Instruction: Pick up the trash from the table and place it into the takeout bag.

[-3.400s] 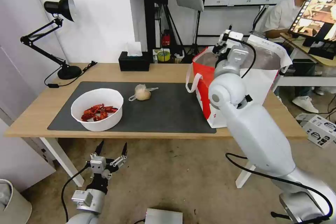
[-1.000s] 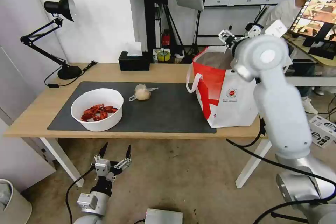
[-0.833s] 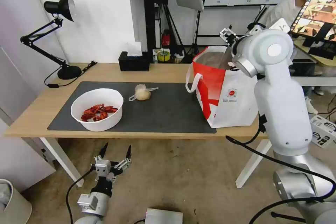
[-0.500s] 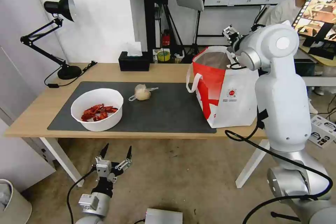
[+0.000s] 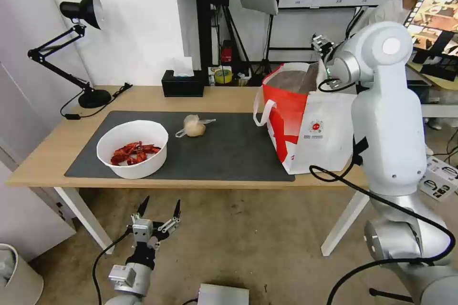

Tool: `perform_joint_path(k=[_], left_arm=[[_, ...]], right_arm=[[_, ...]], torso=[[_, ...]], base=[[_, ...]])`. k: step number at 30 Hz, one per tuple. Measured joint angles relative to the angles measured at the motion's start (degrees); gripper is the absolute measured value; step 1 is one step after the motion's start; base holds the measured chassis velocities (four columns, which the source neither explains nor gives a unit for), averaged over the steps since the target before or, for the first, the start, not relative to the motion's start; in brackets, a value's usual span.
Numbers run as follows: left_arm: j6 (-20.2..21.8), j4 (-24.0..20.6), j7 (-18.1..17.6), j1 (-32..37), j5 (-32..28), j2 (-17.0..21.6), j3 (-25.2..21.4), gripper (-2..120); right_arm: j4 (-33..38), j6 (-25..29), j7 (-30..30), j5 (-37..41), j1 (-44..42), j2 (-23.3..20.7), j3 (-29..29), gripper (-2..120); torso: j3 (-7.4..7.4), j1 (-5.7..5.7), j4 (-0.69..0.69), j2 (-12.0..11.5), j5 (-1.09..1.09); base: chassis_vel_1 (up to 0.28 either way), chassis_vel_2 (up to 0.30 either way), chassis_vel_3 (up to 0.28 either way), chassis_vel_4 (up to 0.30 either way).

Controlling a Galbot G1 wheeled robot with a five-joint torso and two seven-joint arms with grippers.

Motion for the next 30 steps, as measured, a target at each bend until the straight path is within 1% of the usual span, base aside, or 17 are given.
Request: perform_joint_path(k=[2,4,7,9,12,13,15,16,17,18,20,21,24,25,28,29,30], left_arm=[[-0.01,0.0,0.0,-0.01,0.0,0.0,-0.01,100],[-0.02,-0.07,0.0,-0.02,0.01,-0.06,0.02,100],[-0.02,-0.26,0.0,0.01,0.02,-0.21,0.04,100],[-0.02,-0.34,0.0,0.08,0.02,-0.23,0.04,100],[-0.13,-0.51,0.0,0.24,0.02,-0.25,-0.19,100],[-0.13,-0.51,0.0,0.24,0.02,-0.25,-0.19,100],[-0.26,-0.72,0.0,0.38,0.01,-0.16,-0.46,100],[-0.27,-0.8,0.0,0.41,0.0,-0.13,-0.52,100],[-0.27,-0.8,0.0,0.41,0.0,-0.13,-0.52,100],[-0.28,-0.94,0.0,0.45,-0.01,-0.03,-0.68,100],[-0.29,-1.1,0.0,0.4,-0.05,0.02,-0.81,100],[-0.29,-1.1,0.0,0.4,-0.05,0.02,-0.81,100],[-0.3,-1.39,-0.02,0.32,-0.2,0.14,-0.91,100],[-0.3,-1.39,-0.02,0.32,-0.2,0.14,-0.91,100],[-0.35,-1.46,-0.06,0.23,-0.27,0.41,-0.82,100],[-0.35,-1.46,-0.06,0.23,-0.27,0.41,-0.82,100],[-0.47,-1.4,-0.06,0.09,-0.29,0.38,-0.82,100]], right_arm=[[1.34,-0.38,-1.02,0.93,-0.04,-0.47,-0.38,100],[3.9,-0.84,-2.13,4.63,-0.25,-0.93,-0.39,100],[5.58,-1.55,-3.82,5.88,-0.75,-1.08,-0.5,100],[6.36,-1.78,-5.44,5.06,-1.12,-1.24,-0.9,100],[9.69,-2.65,-13.91,-0.31,-3.21,-2.63,-3.03,100],[9.69,-2.65,-13.91,-0.31,-3.21,-2.63,-3.03,100],[12.55,-2.95,-23.41,-7.54,-6.02,-4.74,-5.55,100],[13.24,-2.95,-25.48,-9.2,-6.86,-5.34,-6.2,100],[13.24,-2.95,-25.48,-9.2,-6.86,-5.34,-6.2,100],[15.1,-2.74,-31.82,-14.14,-9.06,-7.33,-7.9,100],[18.33,-1.72,-41.1,-21.19,-12.58,-10.62,-10.15,100],[18.33,-1.72,-41.1,-21.19,-12.58,-10.62,-10.15,100],[23.53,1.53,-54.2,-32.44,-19.76,-16.55,-11.63,100],[23.53,1.53,-54.2,-32.44,-19.76,-16.55,-11.63,100],[26.29,6.22,-65.91,-44.58,-29.99,-21.93,-10.17,100],[26.29,6.22,-65.91,-44.58,-29.99,-21.93,-10.17,100],[26.99,7.81,-68.43,-48.63,-33.47,-23.44,-9.56,100]], torso=[[0.0,0.0,0.0,0.0,0.0],[0.0,0.0,0.0,0.0,0.0],[0.0,0.0,0.0,0.0,-0.01],[0.0,0.0,0.0,0.0,0.0],[0.0,0.0,0.01,0.0,-0.01],[0.0,0.0,0.01,0.0,-0.01],[0.0,0.0,0.01,0.0,-0.01],[0.0,0.0,0.0,0.0,0.0],[0.0,0.0,0.0,0.0,0.0],[0.0,0.0,0.01,0.0,0.0],[0.0,0.0,0.0,0.0,0.01],[0.0,0.0,0.0,0.0,0.01],[-0.01,0.0,0.0,0.01,-0.01],[-0.01,0.0,0.0,0.01,-0.01],[-0.01,0.0,-0.01,0.0,0.02],[-0.01,0.0,-0.01,0.0,0.02],[-0.01,0.0,-0.02,0.0,0.04]], base=[[0.0,0.0,0.0,0.0],[0.0,0.0,0.0,0.0],[0.0,0.0,0.0,0.0],[0.0,0.0,0.0,0.0],[0.0,0.0,0.0,0.0],[0.0,0.0,0.0,0.0],[0.0,0.0,0.0,0.0],[0.0,0.0,0.0,0.0],[0.0,0.0,0.0,0.0],[0.0,0.0,0.0,0.0],[0.0,0.0,0.0,0.0],[0.0,0.0,0.0,0.0],[0.0,0.0,0.0,0.0],[0.0,0.0,0.0,0.0],[0.0,0.0,0.0,0.0],[0.0,0.0,0.0,0.0],[0.0,0.0,0.0,0.0]])
